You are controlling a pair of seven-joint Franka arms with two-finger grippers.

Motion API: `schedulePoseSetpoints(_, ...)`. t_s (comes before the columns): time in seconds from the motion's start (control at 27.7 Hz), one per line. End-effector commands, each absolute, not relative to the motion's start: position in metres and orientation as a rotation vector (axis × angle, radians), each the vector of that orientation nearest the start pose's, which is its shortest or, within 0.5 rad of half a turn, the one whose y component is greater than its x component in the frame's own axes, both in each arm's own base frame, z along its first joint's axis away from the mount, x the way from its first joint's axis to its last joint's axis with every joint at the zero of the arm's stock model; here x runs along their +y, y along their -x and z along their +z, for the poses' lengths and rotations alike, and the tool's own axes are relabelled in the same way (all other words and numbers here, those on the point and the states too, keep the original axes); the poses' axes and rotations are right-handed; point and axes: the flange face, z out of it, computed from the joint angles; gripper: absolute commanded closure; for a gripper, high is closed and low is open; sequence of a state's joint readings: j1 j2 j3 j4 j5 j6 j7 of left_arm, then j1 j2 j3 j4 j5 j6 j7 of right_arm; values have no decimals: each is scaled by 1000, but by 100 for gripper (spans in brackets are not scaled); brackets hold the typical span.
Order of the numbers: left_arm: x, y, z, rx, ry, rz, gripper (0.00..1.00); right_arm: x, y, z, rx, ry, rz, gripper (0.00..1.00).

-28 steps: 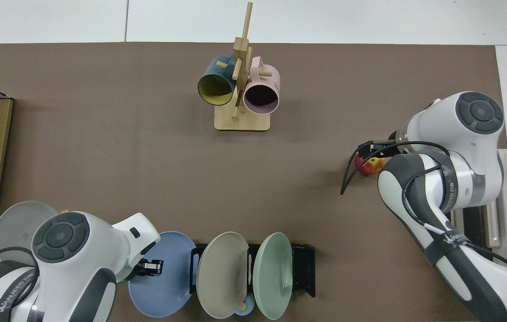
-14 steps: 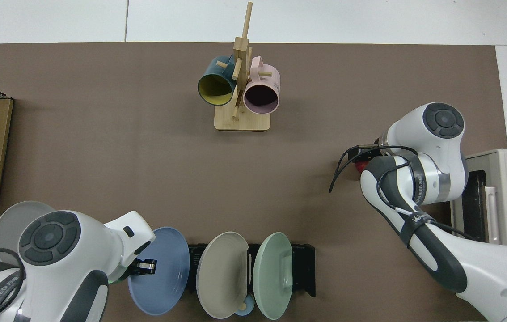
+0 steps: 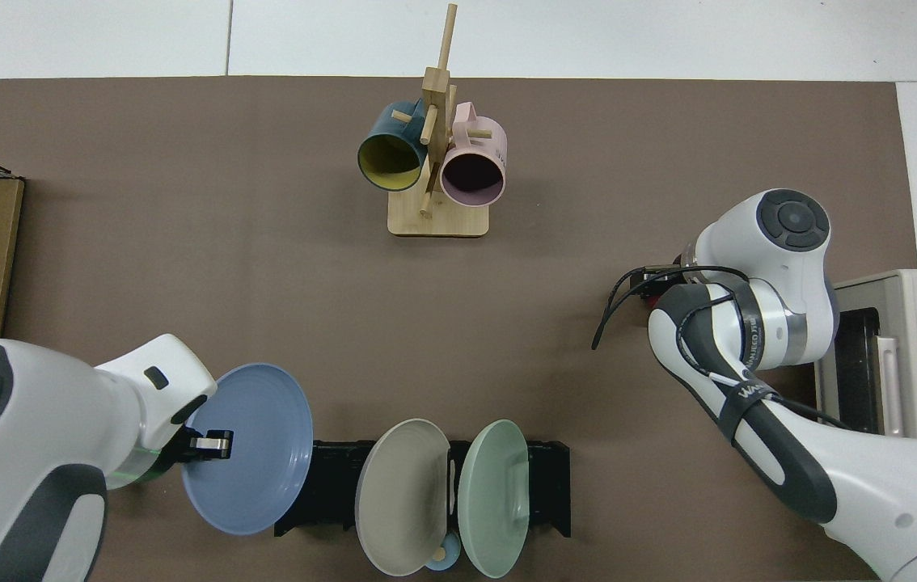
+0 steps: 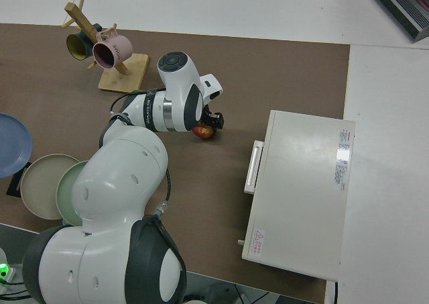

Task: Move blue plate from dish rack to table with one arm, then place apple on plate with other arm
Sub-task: 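Pull the blue plate out of the rack with the left gripper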

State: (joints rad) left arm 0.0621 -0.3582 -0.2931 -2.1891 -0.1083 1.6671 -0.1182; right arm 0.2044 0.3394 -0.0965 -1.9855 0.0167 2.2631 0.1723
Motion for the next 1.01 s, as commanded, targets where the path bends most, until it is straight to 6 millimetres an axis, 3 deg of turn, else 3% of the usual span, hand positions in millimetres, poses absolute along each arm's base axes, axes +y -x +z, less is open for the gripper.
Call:
schedulePoseSetpoints(0.0, -106, -471, 515, -21, 3286, 255, 100, 68, -596, 301, 139, 3156, 64, 92)
schedulePoseSetpoints(0.11, -105, -484, 506, -117, 3407, 208, 100, 67, -599, 317, 142, 3151, 41, 94)
schedulePoseSetpoints(0.36, -110, -510, 460, -174, 3476, 280, 100, 59, -605, 356, 137, 3148, -26, 98)
schedulePoseSetpoints(0.43, -109, -525, 434, -181, 3504, 344, 100, 59, -604, 372, 127, 3149, -19, 100)
schedulePoseSetpoints(0.58, -109, -553, 418, -189, 3529, 380, 100, 58, -606, 407, 127, 3150, -6, 100)
schedulePoseSetpoints(0.87, -161, -563, 406, -28, 3550, 180, 100, 58, -599, 459, 122, 3147, -17, 100)
schedulePoseSetpoints(0.97, -167, -562, 402, -41, 3548, 167, 100, 58, -592, 476, 120, 3143, -26, 100)
